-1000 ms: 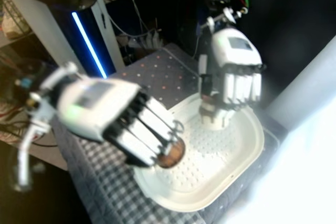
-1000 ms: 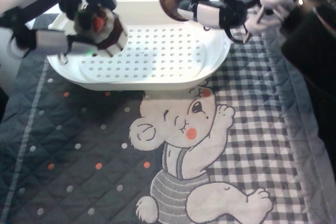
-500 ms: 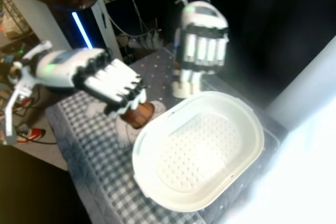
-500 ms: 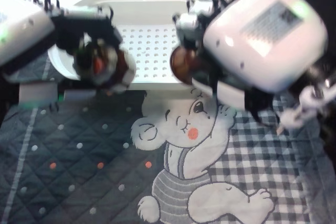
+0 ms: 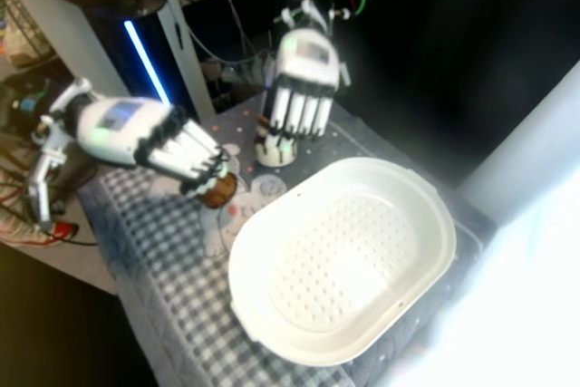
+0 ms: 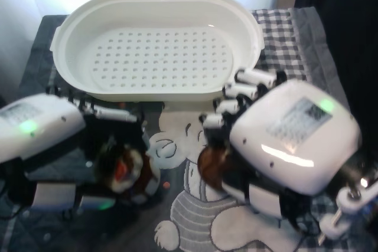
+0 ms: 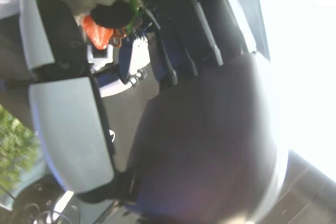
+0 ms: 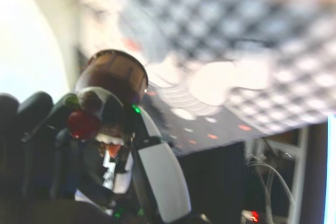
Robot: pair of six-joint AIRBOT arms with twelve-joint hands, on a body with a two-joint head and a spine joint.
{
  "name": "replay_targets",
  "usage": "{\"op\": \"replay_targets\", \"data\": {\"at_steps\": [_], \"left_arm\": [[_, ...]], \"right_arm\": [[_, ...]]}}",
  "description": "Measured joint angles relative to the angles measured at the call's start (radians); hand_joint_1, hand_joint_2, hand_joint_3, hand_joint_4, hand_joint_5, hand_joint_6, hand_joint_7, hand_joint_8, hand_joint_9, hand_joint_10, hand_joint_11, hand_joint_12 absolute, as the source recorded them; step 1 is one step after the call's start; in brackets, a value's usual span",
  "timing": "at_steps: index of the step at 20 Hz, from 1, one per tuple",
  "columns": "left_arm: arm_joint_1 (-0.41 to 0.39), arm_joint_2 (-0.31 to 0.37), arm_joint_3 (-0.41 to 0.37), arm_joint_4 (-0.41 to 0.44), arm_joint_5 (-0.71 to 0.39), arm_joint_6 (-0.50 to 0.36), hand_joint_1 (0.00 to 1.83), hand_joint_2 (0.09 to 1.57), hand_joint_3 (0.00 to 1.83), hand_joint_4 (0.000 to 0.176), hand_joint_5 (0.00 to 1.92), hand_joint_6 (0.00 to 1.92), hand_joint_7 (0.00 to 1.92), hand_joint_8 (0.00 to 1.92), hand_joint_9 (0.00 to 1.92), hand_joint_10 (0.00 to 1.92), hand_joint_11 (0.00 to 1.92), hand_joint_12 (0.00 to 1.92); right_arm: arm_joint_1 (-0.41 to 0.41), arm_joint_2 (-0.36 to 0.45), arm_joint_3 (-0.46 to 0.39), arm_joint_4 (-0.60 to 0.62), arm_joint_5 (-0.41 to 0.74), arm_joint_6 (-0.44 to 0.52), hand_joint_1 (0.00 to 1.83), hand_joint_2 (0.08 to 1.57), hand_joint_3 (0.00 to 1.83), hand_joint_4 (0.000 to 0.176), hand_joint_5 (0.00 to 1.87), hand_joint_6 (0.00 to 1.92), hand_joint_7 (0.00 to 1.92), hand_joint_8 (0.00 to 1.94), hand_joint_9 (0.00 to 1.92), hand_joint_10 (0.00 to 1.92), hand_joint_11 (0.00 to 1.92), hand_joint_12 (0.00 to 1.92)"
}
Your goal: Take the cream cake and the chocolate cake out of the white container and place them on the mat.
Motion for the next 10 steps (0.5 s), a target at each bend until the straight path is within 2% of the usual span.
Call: {"op": "replay_targets", "data": {"at_steps": [1,2,3,4,5,8,9,10], "left_arm": [[0.009,0.000,-0.001,-0.002,0.003,-0.007,1.35,1.20,0.00,0.000,0.70,1.13,0.84,1.26,0.83,1.53,0.71,1.60],[0.018,-0.003,-0.001,-0.003,0.006,-0.020,1.23,1.22,0.01,0.000,0.67,1.23,0.86,1.37,0.75,1.40,0.68,1.66],[0.018,-0.010,-0.001,-0.011,0.006,-0.024,1.20,1.23,0.00,0.000,0.67,1.27,0.87,1.36,0.71,1.33,0.63,1.69],[0.018,-0.011,-0.001,-0.008,0.005,-0.026,0.93,1.15,0.00,0.000,0.61,0.86,0.70,0.98,0.54,1.23,0.41,1.68],[0.021,-0.011,0.000,-0.007,0.005,-0.041,0.78,1.09,0.00,0.000,0.61,0.60,0.63,0.77,0.42,1.20,0.24,1.69],[0.052,-0.016,0.021,-0.023,-0.014,-0.113,0.60,0.97,0.00,0.000,0.57,0.17,0.49,0.33,0.18,1.09,0.01,1.71],[0.056,-0.016,0.021,-0.026,-0.022,-0.114,0.58,0.94,0.00,0.010,0.56,0.09,0.48,0.22,0.16,1.04,0.00,1.70],[0.058,-0.014,0.019,-0.023,-0.023,-0.114,0.54,0.91,0.00,0.036,0.52,0.04,0.46,0.13,0.15,0.97,0.00,1.62]], "right_arm": [[-0.013,0.000,0.001,-0.001,-0.004,0.037,1.25,1.17,0.00,0.000,0.83,0.95,0.93,1.37,0.48,1.65,0.39,1.92],[-0.024,0.000,0.003,-0.002,-0.011,0.060,1.25,1.17,0.00,0.000,0.83,1.00,0.94,1.32,0.47,1.57,0.29,1.92],[-0.028,0.000,0.003,0.004,-0.029,0.063,1.25,1.16,0.00,0.000,0.83,1.04,0.97,1.26,0.49,1.47,0.27,1.89],[-0.029,-0.002,0.003,0.000,-0.031,0.064,1.12,1.09,0.00,0.000,0.69,0.80,0.79,1.00,0.47,1.31,0.25,1.75],[-0.029,-0.002,0.003,-0.006,-0.028,0.064,1.04,1.01,0.00,0.000,0.60,0.57,0.64,0.75,0.42,1.10,0.18,1.62],[-0.030,-0.002,0.003,0.002,-0.028,0.064,0.85,0.94,0.00,0.000,0.38,0.11,0.38,0.22,0.25,0.60,0.01,1.44],[-0.030,0.002,0.003,0.001,-0.028,0.064,0.82,0.92,0.00,0.000,0.34,0.05,0.36,0.12,0.24,0.49,0.00,1.38],[-0.030,0.007,0.003,0.000,-0.026,0.065,0.85,0.91,0.00,0.000,0.31,0.02,0.31,0.07,0.18,0.43,0.00,1.27]]}}
